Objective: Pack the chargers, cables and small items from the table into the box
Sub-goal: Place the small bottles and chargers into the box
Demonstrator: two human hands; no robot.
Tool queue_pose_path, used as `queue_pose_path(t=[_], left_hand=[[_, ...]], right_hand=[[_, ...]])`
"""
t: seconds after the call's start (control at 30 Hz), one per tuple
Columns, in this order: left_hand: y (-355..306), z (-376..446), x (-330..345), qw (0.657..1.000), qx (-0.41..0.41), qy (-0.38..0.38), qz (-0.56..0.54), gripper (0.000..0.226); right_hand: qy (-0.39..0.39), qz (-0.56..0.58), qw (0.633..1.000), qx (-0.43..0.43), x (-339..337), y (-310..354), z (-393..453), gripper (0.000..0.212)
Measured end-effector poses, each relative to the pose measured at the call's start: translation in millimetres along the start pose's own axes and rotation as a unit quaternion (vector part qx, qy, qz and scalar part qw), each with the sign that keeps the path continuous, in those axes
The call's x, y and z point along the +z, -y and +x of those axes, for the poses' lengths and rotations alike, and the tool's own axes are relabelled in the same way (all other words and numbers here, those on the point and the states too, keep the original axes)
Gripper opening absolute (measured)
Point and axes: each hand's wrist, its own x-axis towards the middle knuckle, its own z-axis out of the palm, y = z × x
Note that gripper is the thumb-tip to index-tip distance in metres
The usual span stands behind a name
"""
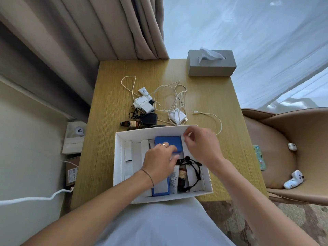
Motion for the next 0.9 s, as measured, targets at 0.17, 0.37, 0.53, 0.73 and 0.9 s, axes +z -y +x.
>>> queue_pose_path(t=[0.17,0.37,0.53,0.73,0.9], left_hand=[[10,17,-48,0.994,0.043,-0.043,-0.091,0.017],[39,46,-80,0.993,0.011,-0.072,-0.091,0.019],[58,58,-88,0.990,-0.038,-0.083,-0.104,0.020],[76,66,-88,0.984,-0.090,-0.083,-0.130,0.021],[90,72,-88,0.976,-0.139,-0.079,-0.146,0.021]], right_hand=[[0.009,-0.004,0.999,0.050,-15,-12,54,0.018],[0.091,-0.062,0.991,0.070,11,-37,115,0.023],[0.164,-0.090,0.980,0.069,42,-49,152,0.028],[0.221,-0.136,0.959,0.112,69,-53,181,0.020],[0.233,-0.171,0.953,0.090,80,-53,188,0.033]])
